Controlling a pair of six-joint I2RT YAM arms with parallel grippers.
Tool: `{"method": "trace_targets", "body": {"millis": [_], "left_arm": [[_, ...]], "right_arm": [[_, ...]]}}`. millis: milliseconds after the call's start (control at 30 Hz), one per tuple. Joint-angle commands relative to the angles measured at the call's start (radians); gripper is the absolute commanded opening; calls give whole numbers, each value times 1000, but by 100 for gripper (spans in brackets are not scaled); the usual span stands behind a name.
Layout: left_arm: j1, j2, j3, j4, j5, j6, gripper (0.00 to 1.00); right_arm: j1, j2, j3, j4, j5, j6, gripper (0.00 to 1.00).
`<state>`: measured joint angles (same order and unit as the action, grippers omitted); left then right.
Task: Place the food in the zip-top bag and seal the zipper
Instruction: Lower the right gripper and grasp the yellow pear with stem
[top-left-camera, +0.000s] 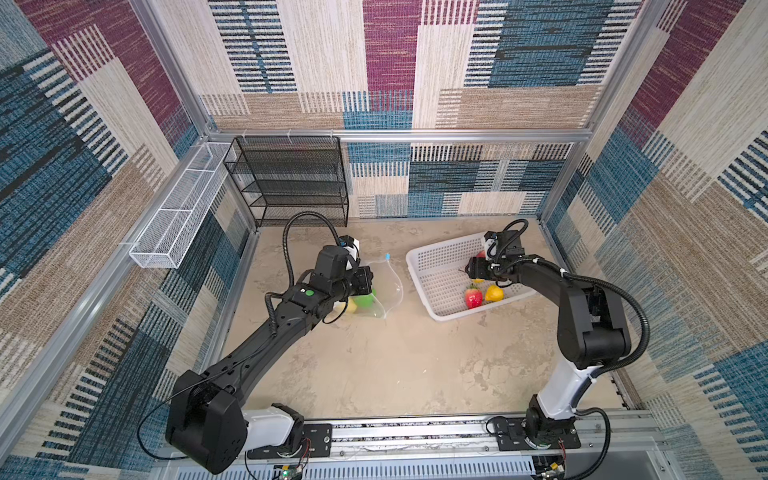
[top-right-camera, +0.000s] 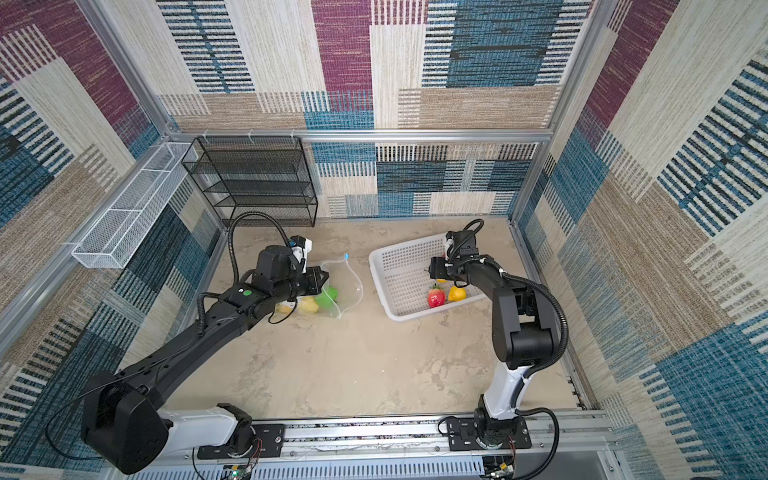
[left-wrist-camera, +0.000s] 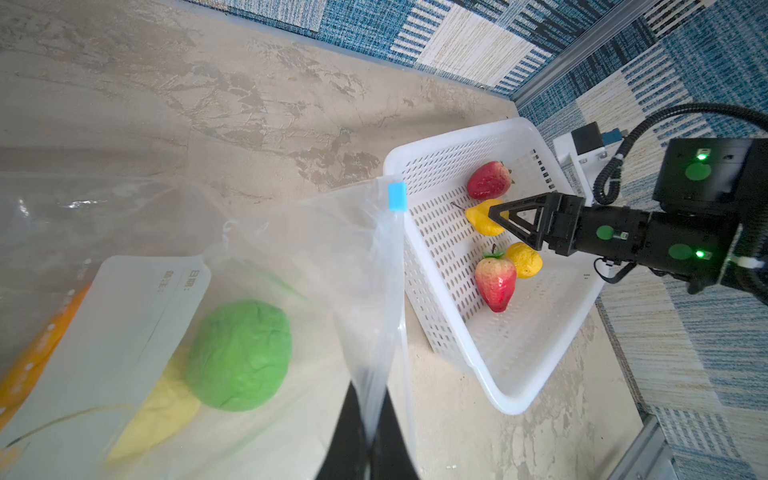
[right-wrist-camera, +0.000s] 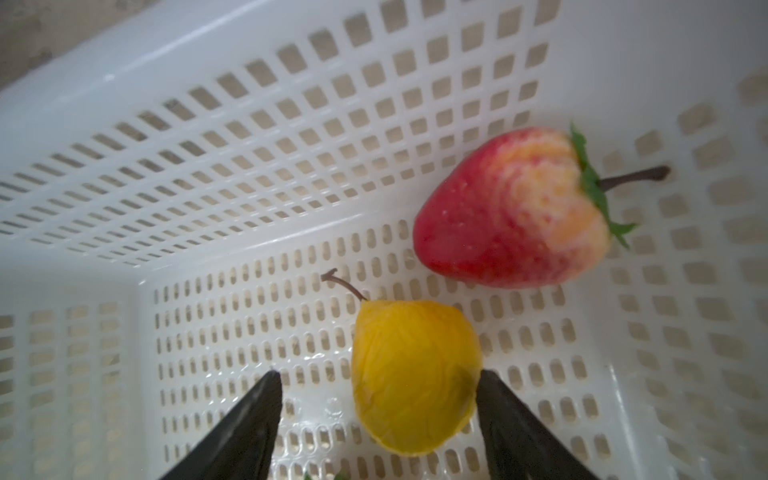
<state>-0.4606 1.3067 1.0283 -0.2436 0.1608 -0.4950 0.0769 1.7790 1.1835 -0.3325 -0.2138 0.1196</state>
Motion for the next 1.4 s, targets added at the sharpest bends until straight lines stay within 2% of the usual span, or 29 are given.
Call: {"method": "trace_targets", "body": {"millis": [0, 133, 300, 900, 1367], "left_arm": [[0, -4, -1, 10, 2, -8, 0], [0, -4, 0, 9, 3, -8, 0], [-1, -8, 0, 9, -3, -6, 0], [-1, -7, -1, 6, -3, -3, 0], [-1, -9, -1, 5, -7, -3, 0]], "right_arm": [[0, -29, -3, 35, 8, 9, 75], [-1, 3, 32, -4, 130, -17, 78], [-1, 54, 51, -13, 185, -18, 78], [0, 170, 92, 34, 109, 5, 74], [0, 145, 70, 38, 117, -5, 49]]}}
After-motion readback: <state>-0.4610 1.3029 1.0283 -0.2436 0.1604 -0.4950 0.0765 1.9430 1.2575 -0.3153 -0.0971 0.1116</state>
